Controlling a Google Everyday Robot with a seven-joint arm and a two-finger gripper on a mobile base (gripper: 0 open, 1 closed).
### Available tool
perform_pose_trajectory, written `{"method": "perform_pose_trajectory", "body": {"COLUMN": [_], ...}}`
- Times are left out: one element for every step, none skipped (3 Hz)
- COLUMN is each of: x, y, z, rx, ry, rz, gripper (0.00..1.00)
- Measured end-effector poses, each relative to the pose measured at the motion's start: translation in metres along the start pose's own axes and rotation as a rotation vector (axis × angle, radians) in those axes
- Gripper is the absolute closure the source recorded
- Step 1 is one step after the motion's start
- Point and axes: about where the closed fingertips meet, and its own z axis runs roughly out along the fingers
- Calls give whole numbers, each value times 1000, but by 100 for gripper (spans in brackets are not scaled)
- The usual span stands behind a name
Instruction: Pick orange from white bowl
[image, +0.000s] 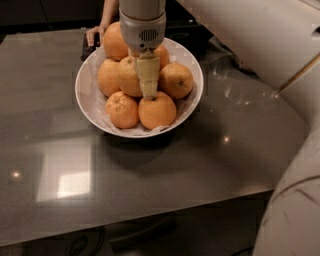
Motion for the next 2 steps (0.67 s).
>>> {"method": "perform_pose_trajectory", "body": {"x": [6,6], "y": [5,4], "z": [7,4], "rx": [-16,-15], "ry": [-18,-18], "rz": [34,34], "gripper": [45,68]}}
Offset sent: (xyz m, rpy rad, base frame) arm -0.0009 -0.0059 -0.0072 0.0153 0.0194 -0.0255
